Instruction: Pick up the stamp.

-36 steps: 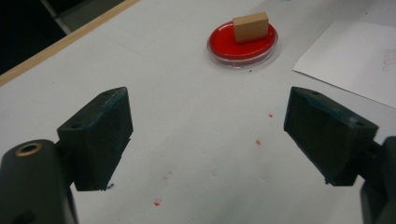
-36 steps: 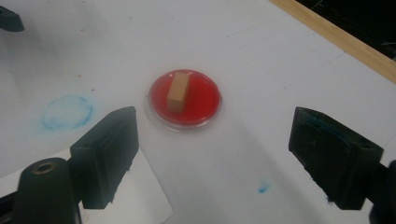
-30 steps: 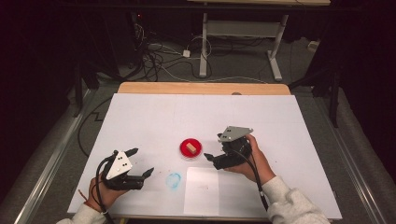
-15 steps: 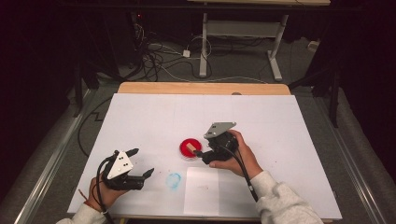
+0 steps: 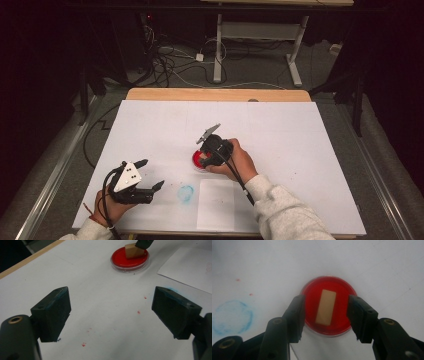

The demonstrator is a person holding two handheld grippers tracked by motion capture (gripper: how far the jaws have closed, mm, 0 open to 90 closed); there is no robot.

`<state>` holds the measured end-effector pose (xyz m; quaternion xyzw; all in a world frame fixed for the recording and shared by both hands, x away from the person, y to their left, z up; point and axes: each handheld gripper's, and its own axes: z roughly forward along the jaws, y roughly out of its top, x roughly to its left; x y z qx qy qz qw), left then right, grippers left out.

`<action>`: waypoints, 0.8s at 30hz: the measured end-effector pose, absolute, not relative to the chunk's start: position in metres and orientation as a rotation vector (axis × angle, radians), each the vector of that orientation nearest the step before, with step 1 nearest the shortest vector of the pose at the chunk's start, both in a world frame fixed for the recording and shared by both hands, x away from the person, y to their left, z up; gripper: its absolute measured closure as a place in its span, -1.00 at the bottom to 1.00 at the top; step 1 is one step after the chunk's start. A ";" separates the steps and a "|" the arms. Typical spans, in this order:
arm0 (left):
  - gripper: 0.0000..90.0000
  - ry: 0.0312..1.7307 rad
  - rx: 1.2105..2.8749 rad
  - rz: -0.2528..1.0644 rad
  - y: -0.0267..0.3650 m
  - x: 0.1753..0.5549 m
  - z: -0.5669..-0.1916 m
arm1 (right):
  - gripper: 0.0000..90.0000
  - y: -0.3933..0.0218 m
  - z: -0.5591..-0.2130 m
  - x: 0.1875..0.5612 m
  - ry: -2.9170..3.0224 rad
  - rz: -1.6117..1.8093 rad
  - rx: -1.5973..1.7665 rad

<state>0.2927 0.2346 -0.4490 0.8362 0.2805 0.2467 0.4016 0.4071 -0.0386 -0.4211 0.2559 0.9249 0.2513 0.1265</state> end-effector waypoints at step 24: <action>-0.66 0.692 2.130 0.627 0.235 0.294 -0.451 | 0.70 -0.033 -0.436 0.418 2.739 0.684 0.776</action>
